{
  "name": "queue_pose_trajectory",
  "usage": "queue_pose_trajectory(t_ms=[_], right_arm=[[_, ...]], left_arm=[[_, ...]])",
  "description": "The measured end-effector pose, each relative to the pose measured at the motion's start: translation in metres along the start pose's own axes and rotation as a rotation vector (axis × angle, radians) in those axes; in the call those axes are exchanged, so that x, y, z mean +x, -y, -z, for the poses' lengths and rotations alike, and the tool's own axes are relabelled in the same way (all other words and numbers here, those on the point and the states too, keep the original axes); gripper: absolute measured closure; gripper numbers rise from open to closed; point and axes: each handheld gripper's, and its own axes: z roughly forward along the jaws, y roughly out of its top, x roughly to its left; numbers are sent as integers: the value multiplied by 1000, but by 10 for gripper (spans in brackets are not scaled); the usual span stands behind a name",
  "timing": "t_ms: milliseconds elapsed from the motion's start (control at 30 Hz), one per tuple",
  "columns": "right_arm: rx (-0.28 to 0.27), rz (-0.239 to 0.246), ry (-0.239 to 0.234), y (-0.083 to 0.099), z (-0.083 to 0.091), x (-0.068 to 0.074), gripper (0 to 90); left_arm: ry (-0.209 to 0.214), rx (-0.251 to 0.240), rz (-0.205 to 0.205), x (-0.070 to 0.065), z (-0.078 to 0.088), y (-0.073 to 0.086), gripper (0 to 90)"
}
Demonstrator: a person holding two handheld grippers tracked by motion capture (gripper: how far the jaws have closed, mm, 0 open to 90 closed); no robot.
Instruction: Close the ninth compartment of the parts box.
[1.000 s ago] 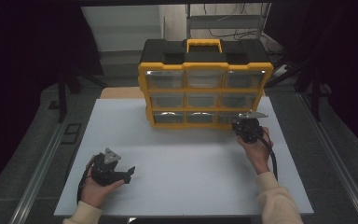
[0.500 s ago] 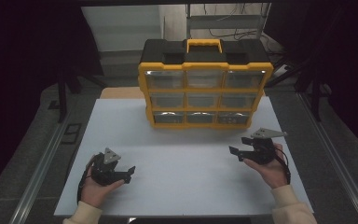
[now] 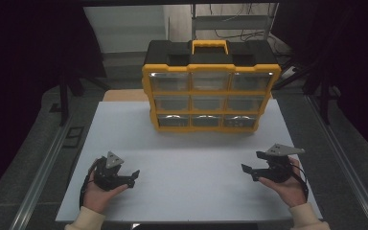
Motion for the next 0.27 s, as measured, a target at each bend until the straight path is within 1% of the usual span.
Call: queue_pose_trajectory(t_ms=[67,267], right_arm=[[-2,-3,1,2,1,-1,188],[-15,3,-2,2,2,0,161]], left_arm=[[4,0,-2,0,0,0,82],[22,-17,18,0,1,-2,74]])
